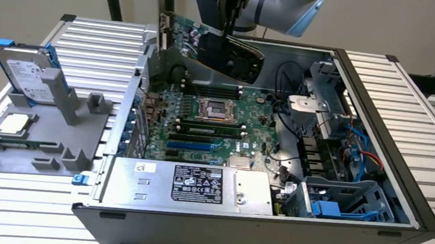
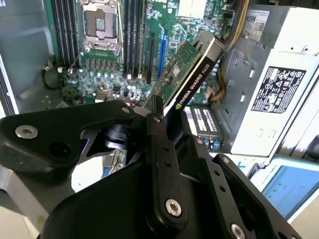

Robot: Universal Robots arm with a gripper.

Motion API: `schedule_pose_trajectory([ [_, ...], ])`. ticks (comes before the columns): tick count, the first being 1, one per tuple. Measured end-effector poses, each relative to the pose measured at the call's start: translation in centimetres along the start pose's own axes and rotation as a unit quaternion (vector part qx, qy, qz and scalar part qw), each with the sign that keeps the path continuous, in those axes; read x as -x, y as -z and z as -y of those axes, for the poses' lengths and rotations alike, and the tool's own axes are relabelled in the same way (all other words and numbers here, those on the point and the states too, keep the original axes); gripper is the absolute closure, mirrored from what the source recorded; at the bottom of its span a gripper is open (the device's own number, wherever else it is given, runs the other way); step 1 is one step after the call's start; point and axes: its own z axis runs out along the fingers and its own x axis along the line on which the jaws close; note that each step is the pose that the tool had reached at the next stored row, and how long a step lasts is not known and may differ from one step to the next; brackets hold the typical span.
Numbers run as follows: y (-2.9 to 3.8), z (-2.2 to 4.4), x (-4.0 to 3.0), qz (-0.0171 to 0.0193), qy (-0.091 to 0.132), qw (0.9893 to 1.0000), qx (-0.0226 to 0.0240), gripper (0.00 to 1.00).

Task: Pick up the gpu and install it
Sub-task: 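Insert the gpu into the slot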

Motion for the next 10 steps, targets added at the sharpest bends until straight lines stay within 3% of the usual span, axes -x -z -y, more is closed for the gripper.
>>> schedule_pose_trajectory([
  [10, 0.00, 0.00, 0.00, -0.0007, 0.015, 0.9999, 0.0001, 1.00],
])
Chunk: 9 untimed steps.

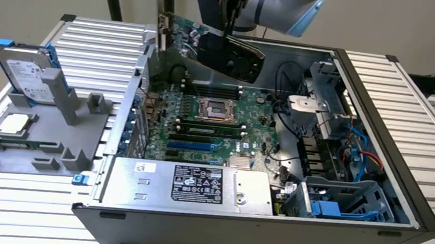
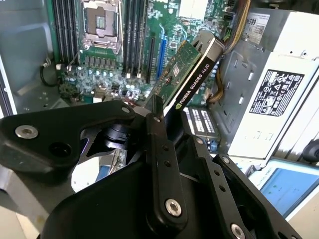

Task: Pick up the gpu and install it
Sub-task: 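Insert the gpu into the slot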

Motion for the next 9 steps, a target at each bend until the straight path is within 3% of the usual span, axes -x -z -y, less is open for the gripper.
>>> schedule_pose_trajectory([
  [9, 0.00, 0.00, 0.00, -0.0007, 0.014, 0.9999, 0.0001, 1.00],
])
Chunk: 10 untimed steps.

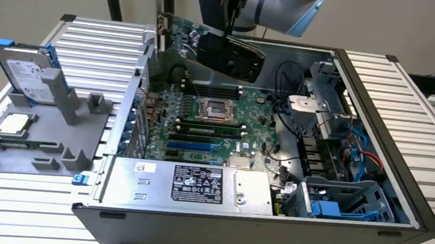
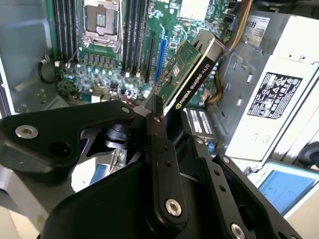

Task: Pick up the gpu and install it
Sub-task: 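Insert the gpu into the slot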

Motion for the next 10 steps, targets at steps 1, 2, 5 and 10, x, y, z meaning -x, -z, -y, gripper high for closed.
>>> schedule_pose_trajectory([
  [1, 0.00, 0.00, 0.00, -0.0001, 0.001, 1.0000, 0.0000, 1.00],
  [2, 0.00, 0.00, 0.00, -0.0001, 0.003, 1.0000, 0.0000, 1.00],
  [5, 0.00, 0.00, 0.00, -0.0003, 0.007, 1.0000, 0.0001, 1.00],
  [10, 0.00, 0.00, 0.00, -0.0007, 0.014, 0.9999, 0.0001, 1.00],
])
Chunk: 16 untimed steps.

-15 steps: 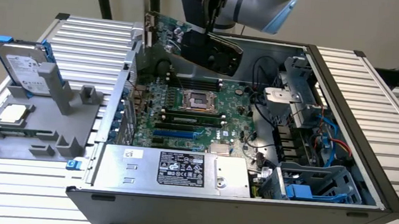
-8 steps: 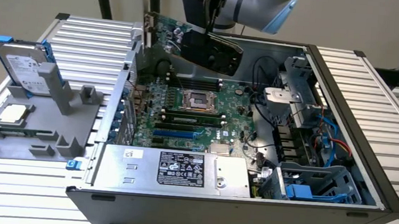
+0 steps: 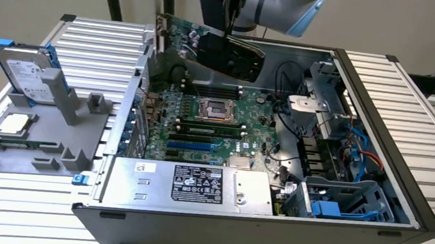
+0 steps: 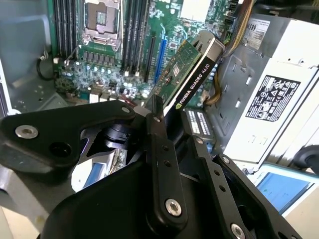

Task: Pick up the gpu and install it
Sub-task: 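Insert the gpu into the slot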

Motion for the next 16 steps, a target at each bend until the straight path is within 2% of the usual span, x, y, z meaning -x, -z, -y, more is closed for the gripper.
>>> schedule_pose_trajectory([
  [16, 0.00, 0.00, 0.00, -0.0012, 0.026, 0.9997, 0.0002, 1.00],
])
